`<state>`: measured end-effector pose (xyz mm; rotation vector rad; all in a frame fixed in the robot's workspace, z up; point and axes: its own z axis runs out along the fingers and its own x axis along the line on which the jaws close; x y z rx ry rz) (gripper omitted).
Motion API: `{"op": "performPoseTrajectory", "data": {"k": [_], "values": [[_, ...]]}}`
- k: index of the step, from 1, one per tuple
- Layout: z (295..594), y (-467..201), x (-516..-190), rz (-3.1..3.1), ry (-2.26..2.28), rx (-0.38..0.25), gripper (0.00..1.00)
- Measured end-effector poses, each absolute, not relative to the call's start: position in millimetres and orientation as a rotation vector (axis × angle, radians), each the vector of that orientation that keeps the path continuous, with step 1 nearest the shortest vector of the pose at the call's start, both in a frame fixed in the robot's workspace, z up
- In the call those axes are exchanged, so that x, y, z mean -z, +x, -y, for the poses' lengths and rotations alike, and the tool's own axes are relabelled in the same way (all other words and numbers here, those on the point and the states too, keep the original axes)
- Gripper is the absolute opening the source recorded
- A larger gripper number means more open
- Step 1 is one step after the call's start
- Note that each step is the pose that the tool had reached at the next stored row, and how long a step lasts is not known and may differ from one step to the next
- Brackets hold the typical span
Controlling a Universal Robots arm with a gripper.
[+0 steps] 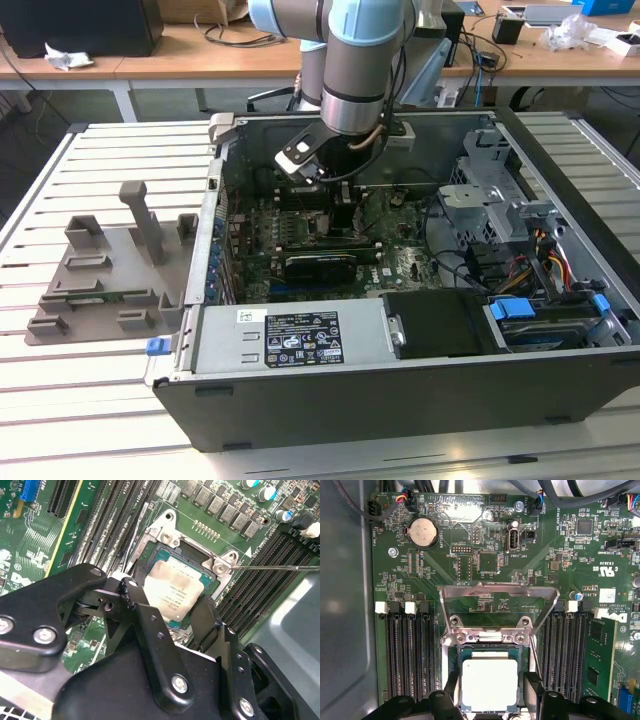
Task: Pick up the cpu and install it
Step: 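Place the cpu into insertion slot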
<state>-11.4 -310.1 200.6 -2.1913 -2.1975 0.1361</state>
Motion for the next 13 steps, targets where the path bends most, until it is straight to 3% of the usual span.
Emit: {"op": "performPoseTrajectory", "data": {"k": [7,13], "values": [[309.5,-11.4,-207.6,2.192,-2.184,-0.120,0.60],[309.7,-11.6,-208.3,2.188,-2.180,-0.112,0.23]]}}
